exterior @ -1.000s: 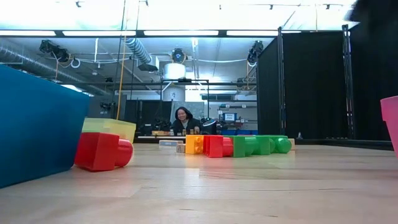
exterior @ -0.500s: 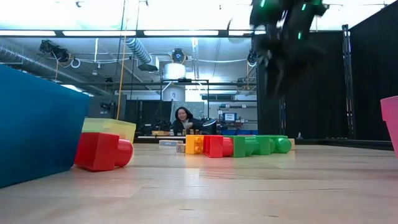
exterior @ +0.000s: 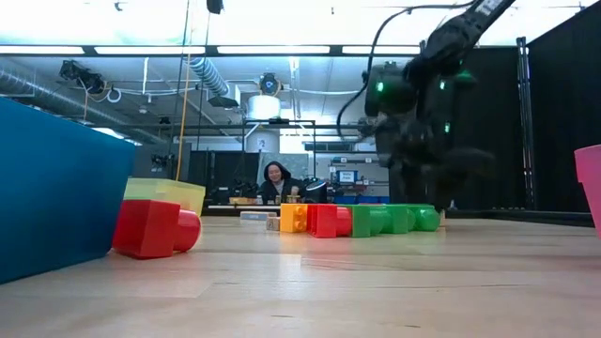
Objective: Sort blocks by size
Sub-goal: Put the wooden block into the red bin
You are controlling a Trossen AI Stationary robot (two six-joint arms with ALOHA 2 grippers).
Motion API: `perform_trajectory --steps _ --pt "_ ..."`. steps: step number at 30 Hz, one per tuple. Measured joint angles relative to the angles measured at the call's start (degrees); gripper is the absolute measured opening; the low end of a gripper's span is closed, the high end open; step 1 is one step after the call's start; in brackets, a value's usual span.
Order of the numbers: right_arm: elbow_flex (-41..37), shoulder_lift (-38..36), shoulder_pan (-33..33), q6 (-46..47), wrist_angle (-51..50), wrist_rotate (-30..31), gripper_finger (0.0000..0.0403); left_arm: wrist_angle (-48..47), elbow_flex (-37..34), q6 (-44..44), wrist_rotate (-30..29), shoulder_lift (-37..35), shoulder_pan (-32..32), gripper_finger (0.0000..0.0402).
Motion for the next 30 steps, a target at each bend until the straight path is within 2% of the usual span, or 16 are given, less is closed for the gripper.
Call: perform_trajectory --steps 3,7,13,17,20,23,26,30 --pt "-0.6 1.6 0.7 1.5 1.0 1.9 0.0167 0.6 0.0 0.0 -1.5 0.5 -0.2 0.0145" --pt "-0.5 1.5 1.2 5.0 1.4 2.8 0.0068 0.4 0.0 0.0 -2.8 0.6 -0.4 0.0145" --pt "1.0 -5.2 2.7 13.7 -3.7 5.7 0.0075 0.8 0.0 -1.2 -2.8 0.5 -0.5 0.0145" --pt "4.1 -14.1 5.7 24.6 -11.1 3.6 0.0075 1.2 0.0 -2.3 -1.5 0.5 -0.5 0.0145" --pt "4.6 -21.2 12.2 37.4 -13.2 -0.4 0.0075 1.1 0.0 -2.3 1.8 0.5 -0.5 0.0145" --pt "3.9 -26.1 23.1 52.5 -13.3 -1.6 0.0075 1.2 0.0 -2.2 4.0 0.7 -0.5 0.0145" --pt "3.6 -27.8 35.6 69.2 -13.0 1.0 0.0075 1.2 0.0 -2.1 4.8 0.7 -0.5 0.0145" --pt "3.5 -26.4 49.7 89.2 -10.2 5.6 0.0075 1.1 0.0 -1.7 4.8 0.7 -0.5 0.0145"
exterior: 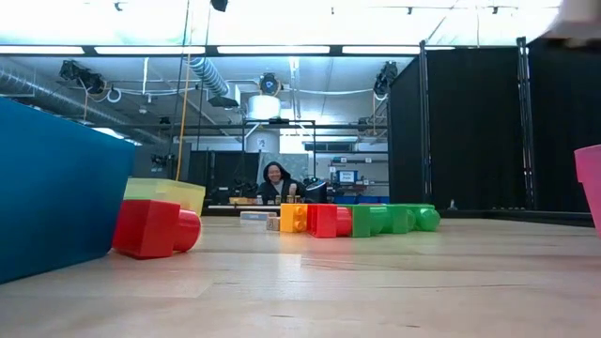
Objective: Sort blocks by size
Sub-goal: Put the wooden block into the red bin, then put the orange rectangular game piece into the blue bin
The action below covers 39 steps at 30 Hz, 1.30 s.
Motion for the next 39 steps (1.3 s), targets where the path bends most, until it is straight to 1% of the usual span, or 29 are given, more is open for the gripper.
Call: perform_trajectory --steps 3,5,7,9,10,11,16,18,20,22,24,26,30,31,32,33,35,39 --pt "0.0 3.8 7.7 11.7 0.4 1.2 0.0075 0.0 0.0 0.9 0.0 0.0 0.0 0.0145" --pt "0.0 6.9 11.5 16.8 0.9 0.7 0.0075 0.0 0.0 1.4 0.1 0.0 0.0 0.0145" --pt "0.0 9.9 14.1 19.5 3.3 -0.3 0.0075 0.0 0.0 1.8 0.1 0.0 0.0 0.0145" --pt "0.0 12.5 15.8 19.8 5.4 -0.9 0.0075 0.1 0.0 1.8 0.1 0.0 0.0 0.0145" --pt "0.0 13.6 16.2 19.8 6.2 -1.5 0.0083 0.1 0.0 1.8 0.1 0.0 0.0 0.0145" --pt "0.0 14.6 16.3 19.8 6.9 -2.3 0.0098 0.0 0.0 1.8 0.1 0.0 0.0 0.0145" --pt "0.4 16.5 14.3 18.8 7.1 -7.9 0.0209 -0.2 0.0 1.8 0.1 0.0 0.0 0.0145" --pt "0.4 15.7 12.9 17.5 6.8 -10.1 0.0243 -0.3 0.0 1.8 0.1 0.0 0.0 0.0145" --pt "0.4 13.9 11.2 16.4 5.8 -11.9 0.0267 -0.4 0.0 1.8 0.1 0.0 0.0 0.0145" --pt "1.4 11.2 8.3 14.1 3.7 -11.9 0.0277 -0.4 0.0 1.8 0.1 0.0 0.0 0.0145" --pt "3.8 8.0 4.4 9.4 -0.3 -8.1 0.0277 -0.4 0.0 1.8 0.1 -0.2 0.0 0.0145" --pt "6.7 5.0 -0.5 2.8 -6.1 -0.4 0.0271 -0.4 0.0 1.8 0.1 -0.2 0.0 0.0145" --pt "10.8 1.8 -12.3 -11.4 -17.8 20.2 0.0253 -0.7 0.0 1.7 0.1 -0.3 0.0 0.0145" --pt "11.1 1.5 -15.7 -14.6 -19.5 23.7 0.0249 -0.8 0.0 1.7 0.1 -0.3 0.0 0.0145" --pt "11.1 1.5 -19.3 -18.0 -20.6 25.7 0.0245 -1.0 0.0 1.7 0.1 -0.3 0.0 0.0145" --pt "10.7 1.5 -23.0 -22.1 -20.6 26.4 0.0242 -1.1 0.0 1.7 0.1 -0.3 0.0 0.0145" --pt "9.3 2.1 -29.8 -30.1 -17.9 25.6 0.024 -1.3 0.0 1.7 0.1 -0.3 0.0 0.0145" --pt "4.9 4.7 -41.6 -43.9 -7.1 17.6 0.0251 -1.3 0.0 1.7 0.1 -0.3 0.0 0.0145"
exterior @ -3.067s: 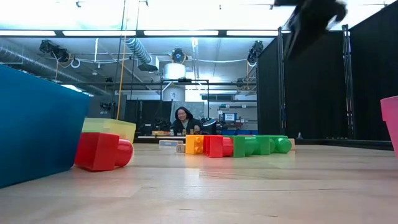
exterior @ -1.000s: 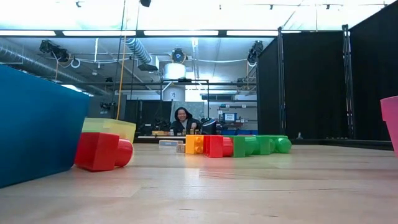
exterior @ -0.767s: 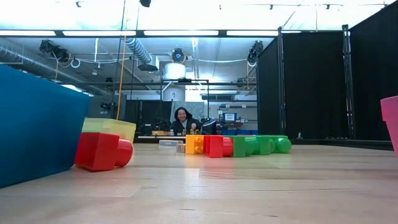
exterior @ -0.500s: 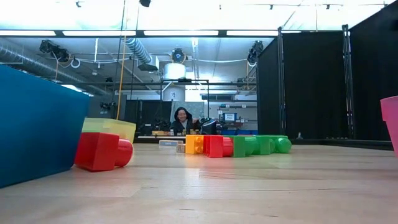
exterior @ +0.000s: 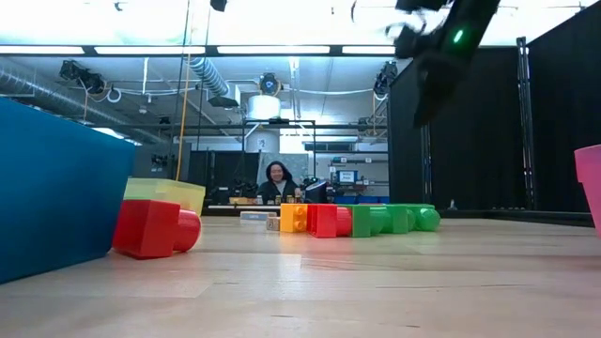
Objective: Sort blocks by size
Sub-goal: Put the orange rectangular game piece into the blue bin
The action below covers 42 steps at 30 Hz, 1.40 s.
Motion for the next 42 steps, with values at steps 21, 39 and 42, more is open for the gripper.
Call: perform_trajectory --steps 21,39,42 --pt "-3.1 24.3 -18.9 -13.5 14.8 -17.8 0.0333 -4.4 0.0 0.6 0.0 0.0 0.0 0.0145" --pt "-0.6 23.1 -18.2 -1.5 9.2 -15.6 0.015 -4.3 0.4 -1.7 0.1 -1.8 0.0 0.0145" --pt "2.4 18.7 -16.9 0.0 6.7 -15.1 0.015 -4.3 1.4 -2.8 2.0 -3.5 0.1 0.0145"
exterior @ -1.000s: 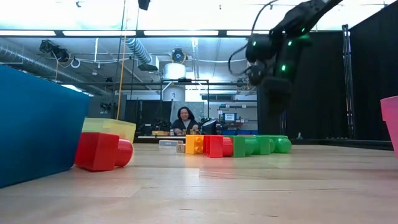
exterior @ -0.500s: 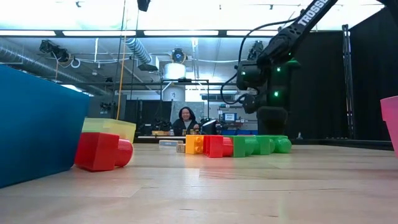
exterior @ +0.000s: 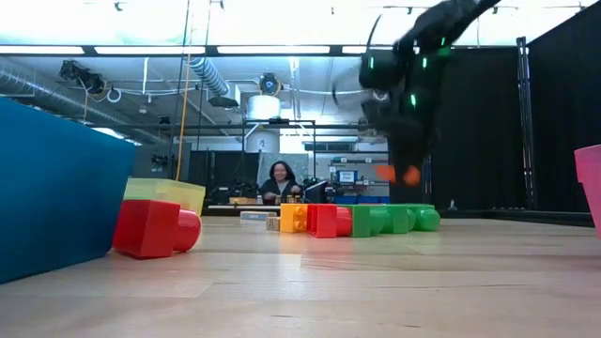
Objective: Sort blocks by size
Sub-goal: Put the orange rectangular game piece into the blue bin
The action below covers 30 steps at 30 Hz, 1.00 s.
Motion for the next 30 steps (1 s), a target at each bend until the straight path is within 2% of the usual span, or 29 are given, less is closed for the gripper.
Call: perform_trajectory --steps 4,8,11,14,19,21,25,30 --pt "3.3 -4.9 4.8 5.0 3.0 -2.7 0.015 0.0 0.5 0.6 1.1 -3.2 0.0 0.0145" --pt "4.8 -5.2 14.3 9.6 14.2 -4.3 0.015 -3.3 0.5 3.1 1.2 -5.7 0.0 0.0145" --pt "6.0 -1.8 21.2 9.3 26.0 -4.5 0.015 -4.9 0.5 4.9 0.5 -6.9 0.0 0.0145" --pt "9.6 3.6 26.4 7.3 33.6 -4.6 0.015 -4.5 0.5 6.1 -1.4 -7.4 0.0 0.0145" --pt "20.6 14.8 31.1 -1.4 36.0 -6.0 0.015 -2.8 0.5 6.2 -2.1 -7.6 0.0 0.0145" --pt "25.5 20.3 31.9 -5.6 36.3 -9.5 0.015 -2.8 0.5 6.4 -2.1 -7.6 0.0 0.0145" --pt "36.8 31.3 32.3 -11.7 38.6 -21.0 0.015 -2.9 0.5 8.3 -2.9 -7.6 0.0 0.0145" --pt "52.8 42.2 31.0 -11.9 39.2 -40.2 0.015 -1.3 0.5 7.6 -4.7 -7.7 0.0 0.0145"
